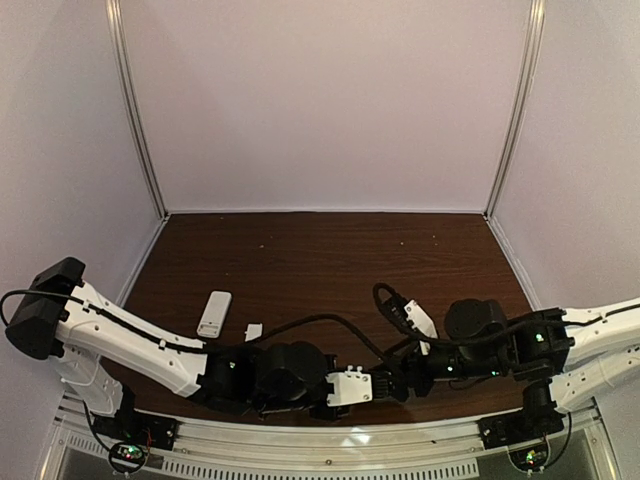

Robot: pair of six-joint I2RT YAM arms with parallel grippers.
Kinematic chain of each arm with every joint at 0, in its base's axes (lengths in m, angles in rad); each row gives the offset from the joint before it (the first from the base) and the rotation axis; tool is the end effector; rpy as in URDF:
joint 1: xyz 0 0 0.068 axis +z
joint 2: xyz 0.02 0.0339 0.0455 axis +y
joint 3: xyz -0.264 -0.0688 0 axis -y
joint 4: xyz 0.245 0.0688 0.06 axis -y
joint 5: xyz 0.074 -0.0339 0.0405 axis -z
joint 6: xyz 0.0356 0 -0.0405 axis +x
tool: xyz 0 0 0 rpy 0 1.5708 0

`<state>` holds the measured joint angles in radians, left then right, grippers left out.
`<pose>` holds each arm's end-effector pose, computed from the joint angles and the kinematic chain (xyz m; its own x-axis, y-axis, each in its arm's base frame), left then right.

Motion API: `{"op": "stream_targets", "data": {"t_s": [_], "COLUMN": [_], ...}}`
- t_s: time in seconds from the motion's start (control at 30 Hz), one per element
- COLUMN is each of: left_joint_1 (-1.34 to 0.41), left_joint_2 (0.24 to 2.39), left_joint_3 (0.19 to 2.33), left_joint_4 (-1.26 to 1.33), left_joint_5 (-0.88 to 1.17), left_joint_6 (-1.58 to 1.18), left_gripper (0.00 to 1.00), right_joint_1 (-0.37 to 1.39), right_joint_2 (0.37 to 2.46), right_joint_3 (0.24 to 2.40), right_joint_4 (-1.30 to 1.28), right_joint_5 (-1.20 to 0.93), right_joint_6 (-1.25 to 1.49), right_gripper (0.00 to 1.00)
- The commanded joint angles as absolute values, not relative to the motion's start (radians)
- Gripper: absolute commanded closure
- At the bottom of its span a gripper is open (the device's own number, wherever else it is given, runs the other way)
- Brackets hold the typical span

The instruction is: Unload the batteries from the remote control

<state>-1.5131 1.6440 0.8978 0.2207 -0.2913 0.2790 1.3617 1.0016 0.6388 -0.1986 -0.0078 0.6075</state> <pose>0.0306 -0.3523 0.2003 0.2316 0.5650 -0.7919 0.9135 0.1536 0.3767 0.0456 0.2161 0.2467 -0.6499 -0.3128 -0.6927 -0.7412 0.4624 0.4866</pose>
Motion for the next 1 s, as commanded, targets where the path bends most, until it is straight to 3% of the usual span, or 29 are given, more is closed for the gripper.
{"op": "stream_targets", "data": {"t_s": [0.0,0.17,0.6,0.97], "left_joint_1": [-1.514,-1.514,-1.499,-1.295], "left_joint_2": [1.625,1.623,1.613,1.584], "left_joint_3": [0.894,0.879,0.849,0.854], "left_joint_4": [0.224,0.211,0.193,0.091], "left_joint_5": [-0.352,-0.406,-0.609,-0.588], "left_joint_6": [0.21,0.166,0.064,-0.177], "left_gripper": [1.0,1.0,1.0,1.0], "right_joint_1": [1.363,1.361,1.339,1.333], "right_joint_2": [0.989,0.953,0.941,0.895], "right_joint_3": [0.694,0.71,0.741,0.732], "right_joint_4": [-0.291,-0.342,-0.424,-0.446], "right_joint_5": [0.144,0.281,0.457,0.463], "right_joint_6": [0.598,0.601,0.574,0.58], "right_gripper": [0.16,0.01,0.0,0.0]}}
